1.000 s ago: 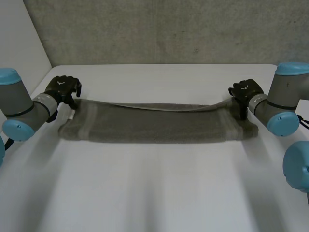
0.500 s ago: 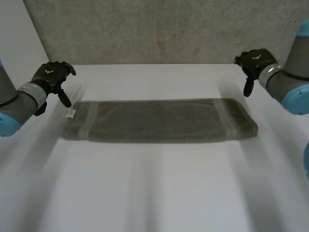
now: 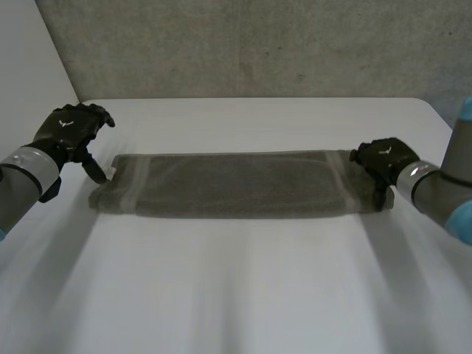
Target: Fold the towel.
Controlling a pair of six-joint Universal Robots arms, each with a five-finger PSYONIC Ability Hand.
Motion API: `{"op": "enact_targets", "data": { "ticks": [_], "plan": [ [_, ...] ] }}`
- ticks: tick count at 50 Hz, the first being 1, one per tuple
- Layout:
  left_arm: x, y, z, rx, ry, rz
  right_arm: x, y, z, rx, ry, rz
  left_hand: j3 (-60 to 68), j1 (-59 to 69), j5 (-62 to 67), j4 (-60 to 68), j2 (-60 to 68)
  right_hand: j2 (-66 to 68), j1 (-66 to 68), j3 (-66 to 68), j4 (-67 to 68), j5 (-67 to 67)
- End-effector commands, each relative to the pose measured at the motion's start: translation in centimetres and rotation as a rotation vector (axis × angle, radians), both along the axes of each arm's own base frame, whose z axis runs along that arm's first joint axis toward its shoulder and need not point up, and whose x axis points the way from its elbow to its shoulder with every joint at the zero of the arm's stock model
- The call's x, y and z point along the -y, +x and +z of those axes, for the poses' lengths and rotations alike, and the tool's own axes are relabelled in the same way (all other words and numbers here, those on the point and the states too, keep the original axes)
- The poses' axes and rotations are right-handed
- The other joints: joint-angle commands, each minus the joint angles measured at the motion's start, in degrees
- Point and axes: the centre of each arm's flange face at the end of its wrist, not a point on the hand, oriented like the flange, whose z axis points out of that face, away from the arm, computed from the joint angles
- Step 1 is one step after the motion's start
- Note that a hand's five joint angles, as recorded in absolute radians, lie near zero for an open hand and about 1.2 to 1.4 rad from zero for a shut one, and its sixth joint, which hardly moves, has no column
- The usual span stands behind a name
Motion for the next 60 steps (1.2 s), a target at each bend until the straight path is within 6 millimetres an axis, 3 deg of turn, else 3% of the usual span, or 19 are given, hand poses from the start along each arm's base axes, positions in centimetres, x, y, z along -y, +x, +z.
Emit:
{"op": "enact_targets", "data": {
  "ticks": [1, 5, 11, 12, 16, 21, 28, 30, 31, 33, 36, 38, 39, 41, 44, 50, 53, 55, 60],
  "plan": [
    [-0.5, 0.0, -0.5, -0.001, 0.020, -0.002, 0.7, 0.0, -3.8, -0.007, 0.019, -0.006, 0.3, 0.3, 0.1, 0.3, 0.3, -0.9, -0.7, -0.9, -1.5, -0.7],
    [-0.7, 0.0, -0.7, -0.001, 0.027, -0.003, 0.9, 0.0, -4.6, -0.024, 0.028, -0.004, 0.3, 0.3, 0.1, 0.3, 0.3, 10.1, 10.3, 10.0, 9.4, 10.2],
    [-0.8, 0.0, -0.9, -0.001, 0.034, -0.003, 1.8, -1.4, -4.5, -0.064, 0.012, -0.032, 0.3, 0.3, 0.1, 0.3, 0.3, 44.7, 44.9, 44.7, 44.1, 44.9],
    [-0.8, 0.0, -0.9, -0.001, 0.034, -0.003, 2.1, -2.1, -4.4, -0.069, 0.009, -0.058, 0.3, 0.3, 0.1, 0.3, 0.3, 61.9, 62.1, 61.8, 61.2, 62.0],
    [-0.8, 0.0, -0.8, -0.001, 0.032, -0.002, 3.1, -4.3, -3.2, -0.079, -0.019, -0.143, 0.3, 0.3, 0.1, 0.3, 0.3, 66.2, 66.4, 66.2, 65.5, 66.4],
    [-1.1, 0.1, -0.2, -0.001, 0.017, -0.002, 5.3, -9.2, 3.0, -0.087, -0.195, -0.285, 0.3, 0.3, 0.1, 0.3, 0.3, 66.2, 66.4, 66.2, 65.5, 66.4],
    [-1.5, 0.1, 0.4, -0.003, 0.007, -0.001, 6.9, -9.7, 8.5, -0.115, -0.366, -0.304, 0.1, 0.2, -0.1, 0.1, 0.1, 66.2, 66.4, 66.2, 65.5, 66.4],
    [-1.5, 0.1, 0.4, -0.003, 0.005, -0.001, 5.9, -5.1, 10.5, -0.082, -0.419, -0.206, 0.1, 0.2, -0.1, 0.1, 0.1, 66.2, 66.4, 66.2, 65.5, 66.4],
    [-1.5, 0.1, 0.4, -0.003, 0.005, -0.001, 5.9, -5.0, 10.6, -0.081, -0.419, -0.206, 0.1, 0.2, -0.1, 0.1, 0.1, 66.2, 66.4, 66.2, 65.5, 66.4],
    [-1.5, 0.0, 0.5, -0.005, 0.003, -0.003, 3.8, 1.8, 11.7, -0.039, -0.468, -0.063, 0.1, 0.2, -0.1, 0.1, 0.1, 66.2, 66.4, 66.2, 65.5, 66.4],
    [-1.5, 0.0, 0.5, -0.006, 0.003, -0.002, 2.6, 5.1, 11.3, -0.023, -0.475, -0.003, 0.1, 0.2, -0.1, 0.1, 0.1, 66.2, 66.4, 66.2, 65.5, 66.4],
    [-1.5, 0.0, 0.5, -0.012, 0.004, 0.000, -0.5, 11.3, 10.4, 0.006, -0.488, 0.118, 0.1, 0.2, -0.1, 0.1, 0.1, 66.2, 66.4, 66.2, 65.5, 66.4],
    [-1.5, 0.0, 0.5, -0.012, 0.004, 0.000, -0.5, 11.3, 10.4, 0.006, -0.488, 0.119, 0.1, 0.2, -0.1, 0.1, 0.1, 66.2, 66.4, 66.2, 65.5, 66.4],
    [-1.6, 0.0, 0.5, -0.024, 0.011, 0.000, -4.0, 16.8, 7.4, 0.016, -0.454, 0.255, 0.1, 0.2, -0.1, 0.1, 0.1, 66.2, 66.4, 66.2, 65.5, 66.4],
    [-1.6, -0.1, 0.4, -0.037, 0.018, 0.001, -7.0, 20.6, 3.7, 0.008, -0.410, 0.365, 0.1, 0.2, -0.1, 0.1, 0.1, 66.2, 66.4, 66.2, 65.5, 66.4],
    [-1.8, -0.3, 0.4, -0.046, 0.025, -0.006, -9.5, 24.3, -3.7, -0.078, -0.380, 0.482, 0.1, 0.2, -0.1, 0.1, 0.1, 66.2, 66.4, 66.2, 65.5, 66.4],
    [-1.8, -0.4, 0.3, -0.046, 0.027, -0.007, -10.2, 25.1, -5.3, -0.112, -0.391, 0.512, 0.1, 0.2, -0.1, 0.1, 0.1, 58.5, 58.7, 58.5, 57.9, 58.7],
    [-1.9, -0.4, 0.2, -0.047, 0.030, -0.008, -11.4, 26.3, -7.0, -0.165, -0.424, 0.554, 0.1, 0.2, -0.1, 0.1, 0.1, 4.1, 4.3, 4.1, 3.5, 4.3],
    [-2.0, -0.4, 0.0, -0.046, 0.037, -0.008, -11.3, 26.9, -5.0, -0.141, -0.474, 0.549, 0.0, 0.0, -0.3, 0.0, -0.1, -3.8, -3.6, -3.8, -4.5, -3.6]
  ]
}}
